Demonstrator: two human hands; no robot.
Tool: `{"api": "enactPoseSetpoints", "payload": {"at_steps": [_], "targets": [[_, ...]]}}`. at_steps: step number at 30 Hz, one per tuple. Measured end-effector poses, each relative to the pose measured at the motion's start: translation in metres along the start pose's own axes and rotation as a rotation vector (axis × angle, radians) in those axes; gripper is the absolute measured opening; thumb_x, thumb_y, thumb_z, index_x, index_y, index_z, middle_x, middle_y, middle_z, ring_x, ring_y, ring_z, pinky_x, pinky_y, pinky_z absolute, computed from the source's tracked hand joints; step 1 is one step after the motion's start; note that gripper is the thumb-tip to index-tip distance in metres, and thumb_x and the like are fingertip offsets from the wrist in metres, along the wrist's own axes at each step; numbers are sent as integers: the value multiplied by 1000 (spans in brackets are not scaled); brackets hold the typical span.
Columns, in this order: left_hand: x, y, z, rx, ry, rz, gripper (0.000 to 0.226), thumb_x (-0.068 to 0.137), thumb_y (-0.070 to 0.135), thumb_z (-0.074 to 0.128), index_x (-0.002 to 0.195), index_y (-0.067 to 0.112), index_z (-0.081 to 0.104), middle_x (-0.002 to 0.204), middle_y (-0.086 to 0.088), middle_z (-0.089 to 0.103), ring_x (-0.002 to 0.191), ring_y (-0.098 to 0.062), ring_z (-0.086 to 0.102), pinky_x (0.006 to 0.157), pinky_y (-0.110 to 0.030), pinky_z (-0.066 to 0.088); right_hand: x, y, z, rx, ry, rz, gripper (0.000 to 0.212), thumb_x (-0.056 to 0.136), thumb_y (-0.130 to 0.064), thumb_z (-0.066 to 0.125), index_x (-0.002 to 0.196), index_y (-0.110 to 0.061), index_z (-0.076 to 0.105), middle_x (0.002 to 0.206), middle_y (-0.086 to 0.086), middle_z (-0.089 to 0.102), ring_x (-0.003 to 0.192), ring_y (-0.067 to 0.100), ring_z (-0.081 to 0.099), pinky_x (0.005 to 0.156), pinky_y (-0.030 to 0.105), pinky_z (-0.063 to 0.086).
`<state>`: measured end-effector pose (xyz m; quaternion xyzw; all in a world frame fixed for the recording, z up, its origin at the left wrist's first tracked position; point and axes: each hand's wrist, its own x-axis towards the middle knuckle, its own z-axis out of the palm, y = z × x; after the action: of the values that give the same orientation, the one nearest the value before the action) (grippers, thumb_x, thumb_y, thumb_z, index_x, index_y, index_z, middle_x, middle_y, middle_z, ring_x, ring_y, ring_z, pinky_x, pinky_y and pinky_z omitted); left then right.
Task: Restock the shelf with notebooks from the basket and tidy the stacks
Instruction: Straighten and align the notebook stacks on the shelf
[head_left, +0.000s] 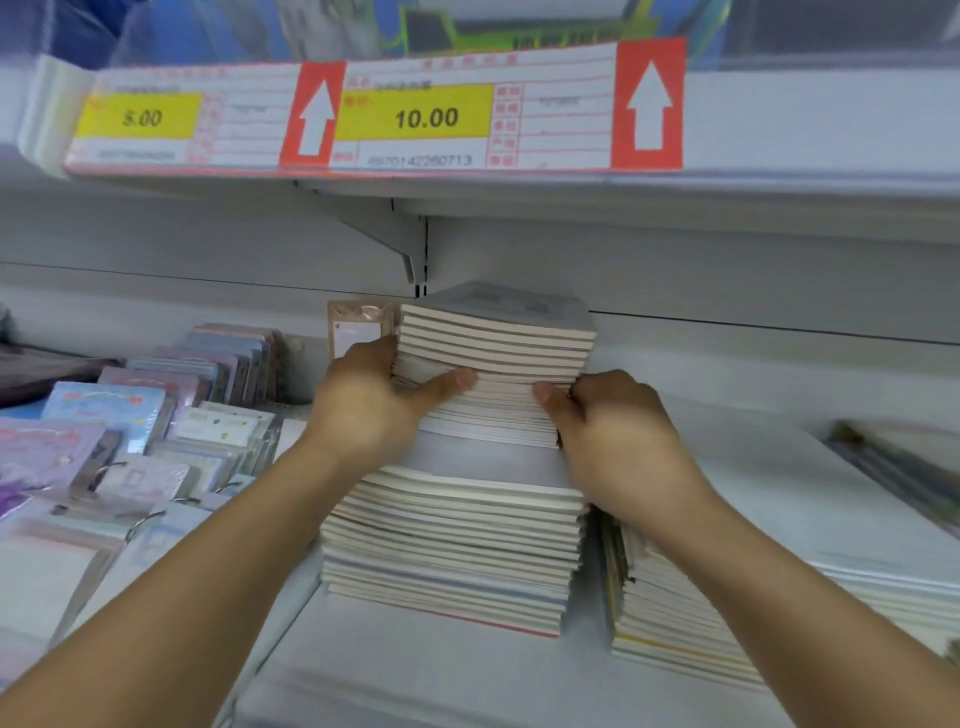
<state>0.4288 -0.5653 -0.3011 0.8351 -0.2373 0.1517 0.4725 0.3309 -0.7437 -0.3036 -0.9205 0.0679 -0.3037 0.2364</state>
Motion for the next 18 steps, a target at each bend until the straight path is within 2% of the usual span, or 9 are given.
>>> {"api": "enactPoseSetpoints", "payload": {"at_steps": [2, 4, 5, 7, 9, 11, 12, 14, 18], "targets": [[-3, 3, -5, -80, -63, -32, 71, 52, 70, 71, 110, 29, 69, 105, 17, 72, 101, -5, 66, 95, -29, 51, 1, -4, -9, 136, -149, 73, 37, 97, -45, 55, 74, -17, 59, 75, -3, 61, 77, 18, 58, 64, 18, 41], [-3, 10, -11, -123, -134, -81, 58, 57, 64, 78, 103, 31, 67, 100, 21, 70, 94, 1, 65, 89, -21, 50, 6, -9, -19, 651, -259, 254, 24, 88, -44, 64, 88, -20, 68, 86, -5, 68, 87, 17, 63, 83, 23, 46], [-1, 14, -13, -145, -153, -128, 58, 59, 71, 73, 100, 31, 65, 99, 21, 68, 92, 1, 63, 88, -20, 49, 11, -8, -24, 960, -251, 350, 18, 86, -41, 63, 86, -23, 65, 84, -4, 64, 89, 21, 58, 82, 28, 43], [7, 23, -18, -363, -153, -314, 89, 50, 96, 49, 106, 27, 63, 109, 8, 68, 100, -15, 65, 97, -31, 46, 25, -4, -30, 1354, -202, 498, 33, 85, -54, 57, 85, -21, 54, 77, 0, 53, 84, 24, 52, 71, 29, 39], [20, 23, -16, -709, -143, -446, 109, 51, 100, 34, 118, 20, 64, 121, 0, 66, 109, -24, 63, 100, -38, 44, 36, -7, -26, 1445, -263, 575, 65, 85, -78, 40, 94, -17, 58, 75, 3, 65, 75, 21, 67, 66, 26, 49], [27, 20, -9, -831, -70, -477, 111, 58, 98, 29, 131, 20, 58, 131, -5, 63, 117, -28, 61, 105, -44, 43, 45, -12, -13, 1415, -329, 540, 88, 83, -87, 24, 114, -17, 68, 97, 8, 76, 95, 23, 72, 85, 33, 55], [28, 17, -5, -828, -35, -475, 117, 54, 98, 29, 141, 22, 49, 142, -6, 53, 128, -29, 52, 110, -47, 37, 47, -15, -8, 1353, -326, 522, 91, 82, -88, 20, 121, -21, 68, 107, 8, 75, 105, 25, 69, 92, 36, 52], [27, 13, 0, -826, 7, -451, 127, 46, 98, 29, 151, 28, 31, 156, -1, 34, 142, -27, 35, 116, -50, 26, 49, -21, -3, 1259, -319, 517, 92, 81, -89, 18, 122, -24, 69, 111, 7, 74, 108, 26, 68, 90, 36, 53], [27, 12, -6, -786, -5, -515, 120, 45, 103, 32, 142, 33, 45, 142, 2, 52, 128, -24, 51, 112, -47, 34, 49, -23, -4, 1280, -232, 580, 96, 75, -93, 23, 118, -24, 71, 107, 9, 75, 102, 28, 69, 87, 39, 54]]}}
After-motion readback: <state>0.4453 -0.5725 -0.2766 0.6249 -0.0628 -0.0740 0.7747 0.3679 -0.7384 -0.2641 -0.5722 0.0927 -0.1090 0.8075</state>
